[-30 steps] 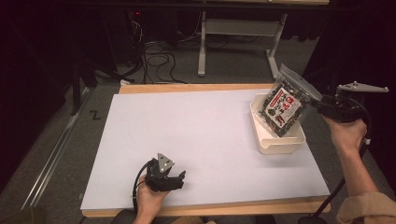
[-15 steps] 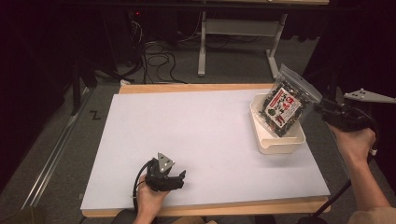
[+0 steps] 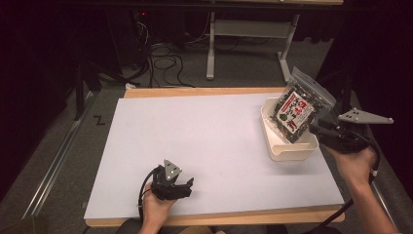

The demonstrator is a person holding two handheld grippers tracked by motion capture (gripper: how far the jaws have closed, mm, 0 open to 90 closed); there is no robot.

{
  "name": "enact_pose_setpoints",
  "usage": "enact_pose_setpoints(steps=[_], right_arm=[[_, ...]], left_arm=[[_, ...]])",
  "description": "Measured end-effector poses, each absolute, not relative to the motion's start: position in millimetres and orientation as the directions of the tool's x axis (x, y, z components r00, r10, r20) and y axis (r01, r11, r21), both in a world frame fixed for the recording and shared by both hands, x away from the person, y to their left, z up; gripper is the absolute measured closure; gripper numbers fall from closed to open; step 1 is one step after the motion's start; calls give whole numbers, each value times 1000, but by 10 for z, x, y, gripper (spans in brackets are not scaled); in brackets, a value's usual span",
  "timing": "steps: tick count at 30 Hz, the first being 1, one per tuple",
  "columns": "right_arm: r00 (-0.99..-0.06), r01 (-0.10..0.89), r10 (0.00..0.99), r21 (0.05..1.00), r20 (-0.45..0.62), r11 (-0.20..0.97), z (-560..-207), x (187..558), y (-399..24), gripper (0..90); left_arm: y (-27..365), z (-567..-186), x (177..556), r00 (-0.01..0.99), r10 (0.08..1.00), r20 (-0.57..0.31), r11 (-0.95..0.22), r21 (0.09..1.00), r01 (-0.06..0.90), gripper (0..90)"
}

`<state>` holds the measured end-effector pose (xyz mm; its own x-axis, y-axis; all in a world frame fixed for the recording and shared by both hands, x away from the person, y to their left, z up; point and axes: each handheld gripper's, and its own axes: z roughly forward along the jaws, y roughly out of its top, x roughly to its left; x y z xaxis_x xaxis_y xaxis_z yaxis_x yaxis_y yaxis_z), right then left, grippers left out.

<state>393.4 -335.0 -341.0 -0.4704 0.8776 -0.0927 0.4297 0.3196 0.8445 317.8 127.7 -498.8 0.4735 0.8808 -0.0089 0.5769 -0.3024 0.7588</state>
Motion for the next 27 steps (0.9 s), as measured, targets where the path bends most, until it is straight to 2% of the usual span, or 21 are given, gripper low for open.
enact_pose_setpoints(steps=[19,27], right_arm=[[-524,401,851,892,37,207,-3656,3596,-3280,536],[-531,404,846,892,45,205,-3761,3513,-3291,521]], left_arm=[[1273,-4993,3186,469,883,-20,-293,758,583,200],[1271,-4995,3182,473,881,-20,-297,756,584,200]])
